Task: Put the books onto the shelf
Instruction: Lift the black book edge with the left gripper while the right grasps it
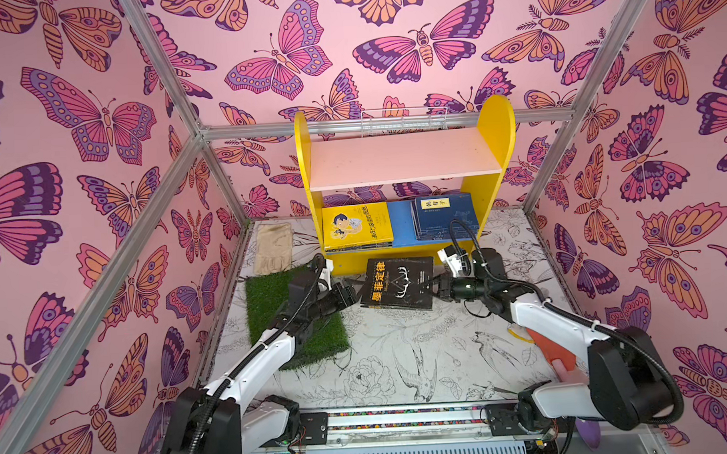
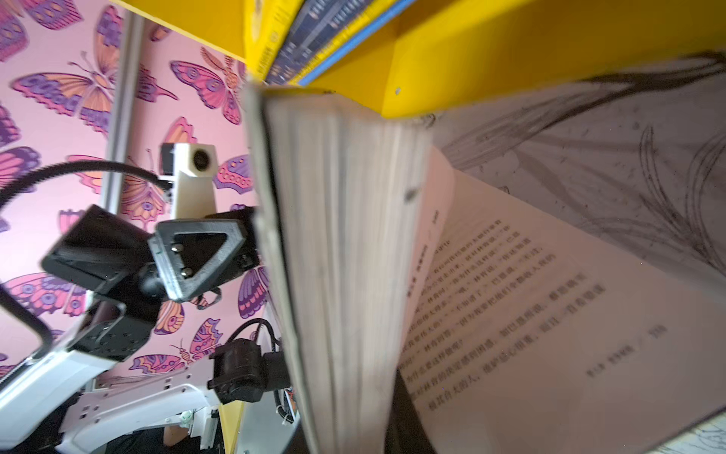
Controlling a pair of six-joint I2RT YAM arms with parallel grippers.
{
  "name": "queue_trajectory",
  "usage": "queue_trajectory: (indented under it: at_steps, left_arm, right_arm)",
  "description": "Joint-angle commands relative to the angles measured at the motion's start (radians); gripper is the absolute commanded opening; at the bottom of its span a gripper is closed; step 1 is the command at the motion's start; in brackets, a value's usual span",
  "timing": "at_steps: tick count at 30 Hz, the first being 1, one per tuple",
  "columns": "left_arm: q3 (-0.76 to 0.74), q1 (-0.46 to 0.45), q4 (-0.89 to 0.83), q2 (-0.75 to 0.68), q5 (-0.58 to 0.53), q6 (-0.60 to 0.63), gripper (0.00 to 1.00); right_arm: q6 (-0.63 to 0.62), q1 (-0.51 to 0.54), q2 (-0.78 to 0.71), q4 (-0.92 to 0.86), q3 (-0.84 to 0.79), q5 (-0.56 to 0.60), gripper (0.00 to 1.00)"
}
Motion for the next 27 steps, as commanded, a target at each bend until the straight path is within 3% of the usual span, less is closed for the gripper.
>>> queue_trajectory:
  at_steps: [1, 4, 8, 11, 16, 19, 21, 25, 27]
  left_arm:
    - [0.003, 0.005, 0.028, 0.014, 0.112, -0.070, 0.77]
    - [0.019, 0.005, 0.031, 0.047, 0.157, -0.088, 0.83]
    - [0.018, 0.002, 0.086, 0.084, 0.194, -0.127, 0.82]
    - [0.009, -0.002, 0.179, 0.103, 0.227, -0.174, 0.66]
    - [-0.010, -0.009, 0.348, 0.111, 0.277, -0.246, 0.25]
    - [-0.029, -0.009, 0.418, 0.111, 0.284, -0.276, 0.01]
    - [-0.045, -0.009, 0.455, 0.098, 0.284, -0.282, 0.00]
    - [-0.092, -0.011, 0.582, 0.041, 0.272, -0.282, 0.00]
    - [-0.124, -0.011, 0.660, 0.004, 0.253, -0.281, 0.00]
  right_arm:
    - [0.016, -0.004, -0.063, 0.106, 0.024, -0.123, 0.00]
    - [0.042, -0.003, -0.086, 0.139, 0.023, -0.143, 0.00]
    - [0.084, -0.004, -0.097, 0.193, 0.017, -0.147, 0.00]
    - [0.121, 0.000, -0.089, 0.244, 0.007, -0.144, 0.00]
    - [0.111, 0.001, -0.071, 0.229, -0.008, -0.096, 0.00]
    - [0.073, -0.001, -0.075, 0.140, -0.010, 0.009, 0.00]
    - [0.054, -0.005, -0.090, 0.058, -0.017, 0.119, 0.09]
    - [0.048, -0.007, -0.157, -0.010, -0.067, 0.310, 0.44]
    - [0.043, -0.010, -0.199, -0.045, -0.090, 0.360, 0.54]
